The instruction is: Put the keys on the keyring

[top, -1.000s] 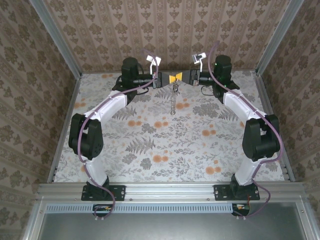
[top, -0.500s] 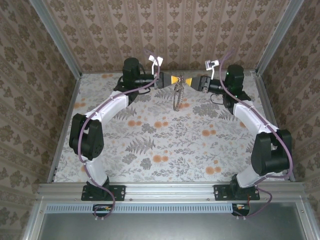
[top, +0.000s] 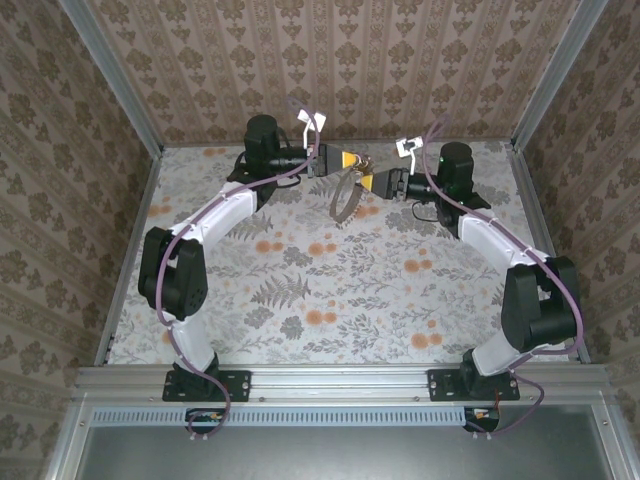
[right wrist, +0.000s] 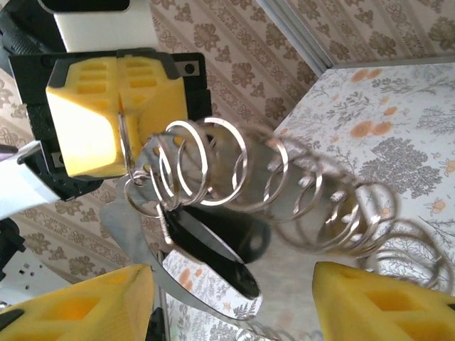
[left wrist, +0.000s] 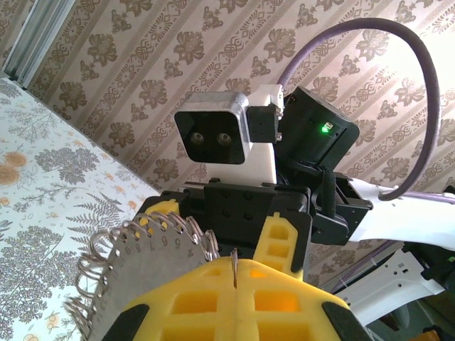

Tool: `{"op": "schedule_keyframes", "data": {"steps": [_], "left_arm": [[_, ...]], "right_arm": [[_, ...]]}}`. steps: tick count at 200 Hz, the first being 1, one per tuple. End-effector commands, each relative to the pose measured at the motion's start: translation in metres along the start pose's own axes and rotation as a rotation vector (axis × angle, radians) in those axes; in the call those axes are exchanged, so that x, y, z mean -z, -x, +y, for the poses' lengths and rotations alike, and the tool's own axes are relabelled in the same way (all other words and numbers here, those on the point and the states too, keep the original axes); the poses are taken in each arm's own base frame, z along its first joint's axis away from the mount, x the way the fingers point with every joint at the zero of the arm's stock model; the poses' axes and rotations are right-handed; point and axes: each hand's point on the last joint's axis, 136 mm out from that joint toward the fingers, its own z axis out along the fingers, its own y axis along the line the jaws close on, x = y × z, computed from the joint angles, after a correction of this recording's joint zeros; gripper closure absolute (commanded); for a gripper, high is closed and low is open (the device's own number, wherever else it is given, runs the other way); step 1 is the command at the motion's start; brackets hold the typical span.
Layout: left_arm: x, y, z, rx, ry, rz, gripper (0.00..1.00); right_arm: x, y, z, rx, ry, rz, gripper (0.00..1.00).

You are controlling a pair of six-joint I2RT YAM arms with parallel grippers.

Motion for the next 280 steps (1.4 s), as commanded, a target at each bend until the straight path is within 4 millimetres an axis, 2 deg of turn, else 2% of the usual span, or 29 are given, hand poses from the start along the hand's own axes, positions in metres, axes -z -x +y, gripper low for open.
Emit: {"op": "schedule_keyframes", "data": {"steps": [1, 68, 118, 137, 159, 181, 213, 249, 280], "left_arm": [[-0.001, 0.015, -0.023, -0.072, -0.05, -0.009, 1.0], [-0.001, 0.016, -0.022, -0.07, -0.047, -0.013, 1.0], [-0.002, 0.016, -0.024, -0.069, -0.051, -0.013, 1.0], [-0.002, 0.017, -0.024, -0.07, -0.052, -0.015, 1.0], [-0.002, 0.018, -0.025, -0.072, -0.053, -0.019, 1.0], [-0.002, 0.018, -0.025, -0.072, -0.054, -0.019, 1.0], [-0.003, 0.018, -0.025, -0.069, -0.055, -0.02, 1.0], [-0.003, 0.017, -0.023, -0.064, -0.054, -0.023, 1.0], [-0.003, 0.017, -0.023, -0.064, -0.054, -0.024, 1.0]], "right_arm": [[-0.004, 0.009, 0.012, 0.083, 0.022, -0.007, 0.38], [-0.013, 0.013, 0.022, 0.107, 0.046, -0.002, 0.39], [-0.019, 0.014, 0.023, 0.11, 0.054, 0.004, 0.41], [-0.019, 0.012, 0.023, 0.107, 0.057, 0.007, 0.45], [-0.02, 0.01, 0.022, 0.104, 0.059, 0.011, 0.57], [-0.02, 0.007, 0.021, 0.099, 0.06, 0.013, 0.65], [-0.021, 0.009, 0.023, 0.098, 0.068, 0.003, 0.66], [-0.025, 0.012, 0.024, 0.093, 0.073, -0.008, 0.61], [-0.028, 0.014, 0.024, 0.086, 0.081, -0.013, 0.68]]}}
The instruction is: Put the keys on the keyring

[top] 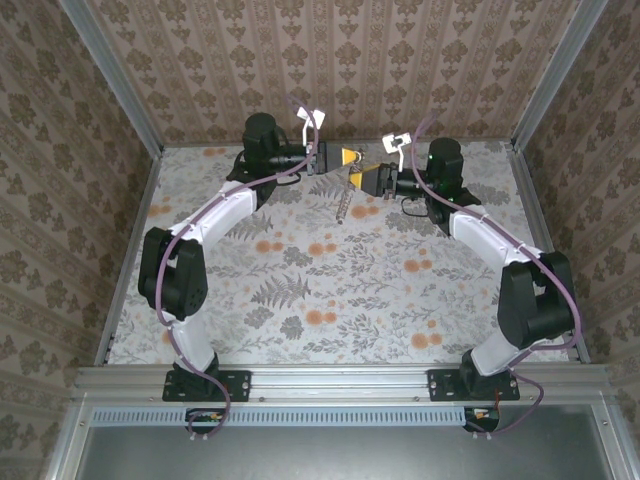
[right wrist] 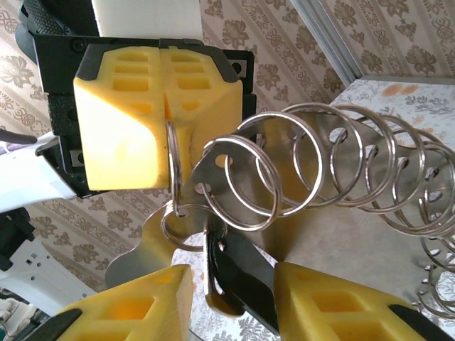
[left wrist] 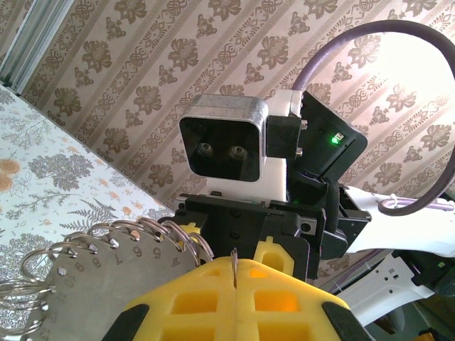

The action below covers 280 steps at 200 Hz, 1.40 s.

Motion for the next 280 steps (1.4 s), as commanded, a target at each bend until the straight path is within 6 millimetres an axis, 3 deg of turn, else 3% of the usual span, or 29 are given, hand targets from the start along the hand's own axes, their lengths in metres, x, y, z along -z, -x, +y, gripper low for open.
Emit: {"op": "schedule_keyframes", "data": {"steps": [1, 68, 161, 280], "left_arm": [[-0.003, 0.011, -0.017, -0.067, -0.042, -0.012, 1.0], [-0.002, 0.01, -0.015, -0.065, -0.034, -0.018, 1.0], [0.011, 0.012, -0.005, -0.096, 0.012, -0.042, 1.0], [0.015, -0.001, -0.004, -0.18, 0.097, 0.012, 1.0]], "right_arm": [[-0.005, 0.008, 0.002, 0.02, 0.016, -0.02, 0.68], [-0.005, 0.008, 0.001, 0.007, 0.011, -0.029, 1.0], [0.008, -0.01, -0.002, -0.034, -0.049, 0.026, 1.0], [0.018, -0.015, 0.003, -0.022, -0.102, 0.116, 1.0]]}}
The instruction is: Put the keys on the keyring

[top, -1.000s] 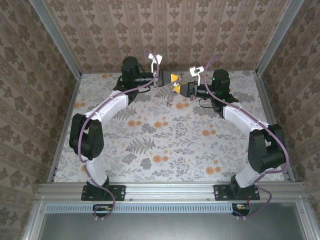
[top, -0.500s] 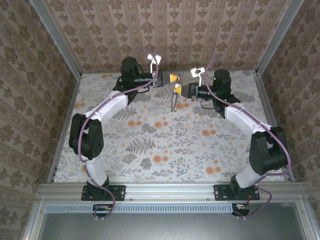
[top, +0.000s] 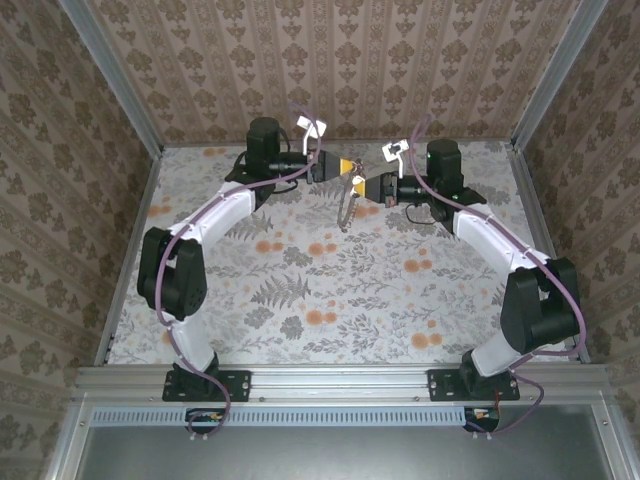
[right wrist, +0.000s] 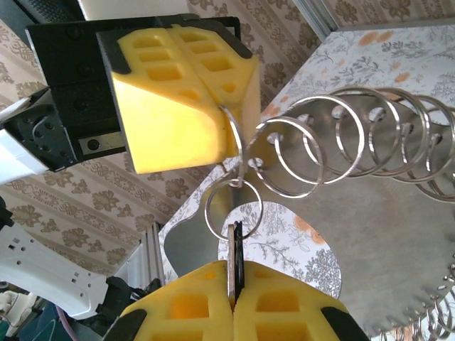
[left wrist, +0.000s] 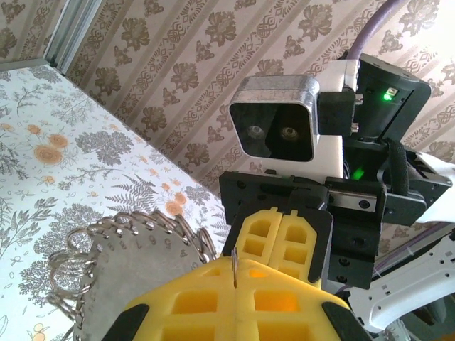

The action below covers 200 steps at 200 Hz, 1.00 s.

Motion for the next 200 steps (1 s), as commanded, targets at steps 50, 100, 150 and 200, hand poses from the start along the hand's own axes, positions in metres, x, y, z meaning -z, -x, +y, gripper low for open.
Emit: {"op": "schedule_keyframes", "data": {"steps": [50, 100, 150, 200], "left_arm": [[0.013, 0.018, -0.031, -0.149, 0.017, -0.033, 1.0], [0.014, 0.015, -0.033, -0.186, 0.054, -0.022, 1.0], [0.014, 0.01, -0.034, -0.231, 0.107, -0.007, 1.0], [0.014, 0.006, -0.036, -0.261, 0.124, 0.01, 1.0]], "right_arm": [[0.015, 0.01, 0.013, 0.052, -0.047, 0.034, 1.0], [0.016, 0.018, 0.019, 0.063, -0.04, 0.043, 1.0], [0.014, 0.025, 0.022, 0.06, -0.032, 0.056, 1.0], [0.013, 0.031, 0.023, 0.067, -0.032, 0.061, 1.0]]}}
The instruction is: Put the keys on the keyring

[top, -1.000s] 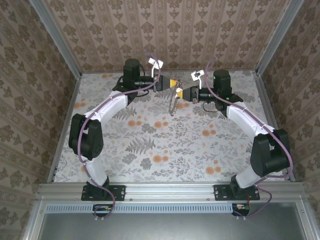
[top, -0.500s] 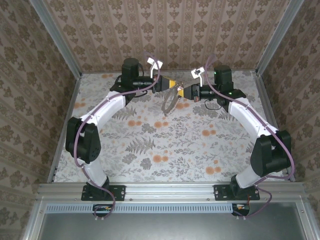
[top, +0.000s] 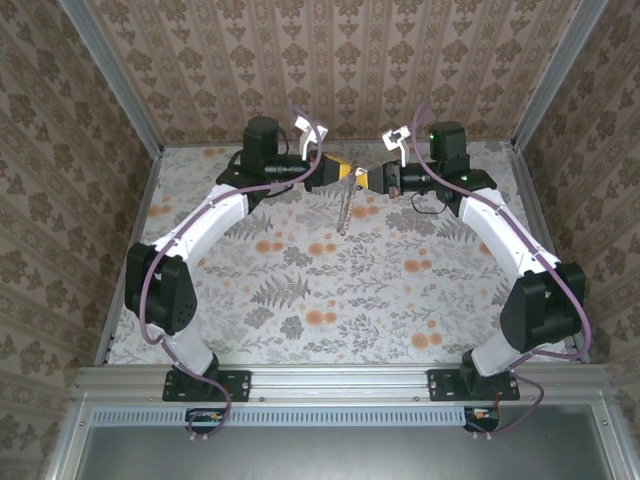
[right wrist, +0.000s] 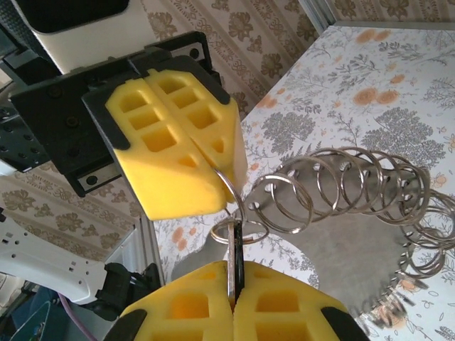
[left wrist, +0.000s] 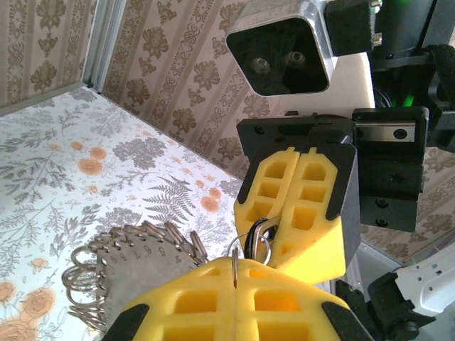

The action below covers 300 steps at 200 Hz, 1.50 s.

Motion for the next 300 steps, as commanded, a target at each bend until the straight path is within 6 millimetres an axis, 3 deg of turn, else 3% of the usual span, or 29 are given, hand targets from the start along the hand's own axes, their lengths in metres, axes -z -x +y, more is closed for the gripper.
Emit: {"op": "schedule_keyframes", "data": {"steps": [1, 111, 211, 300], "left_arm": [[0.008, 0.009, -0.012, -0.072, 0.014, -0.012, 1.0], [0.004, 0.003, -0.012, -0.074, 0.01, 0.006, 1.0], [0.004, 0.008, -0.007, -0.057, 0.04, -0.011, 1.0], [0.004, 0.008, -0.008, -0.054, 0.034, -0.01, 1.0]], "right_arm": [[0.003, 0.01, 0.003, 0.022, 0.001, -0.002, 1.0], [0.0, 0.03, 0.006, 0.036, 0.02, -0.009, 1.0], [0.001, 0.003, 0.001, -0.005, 0.011, 0.011, 1.0], [-0.004, 0.001, 0.004, -0.007, 0.028, 0.019, 1.0]]}}
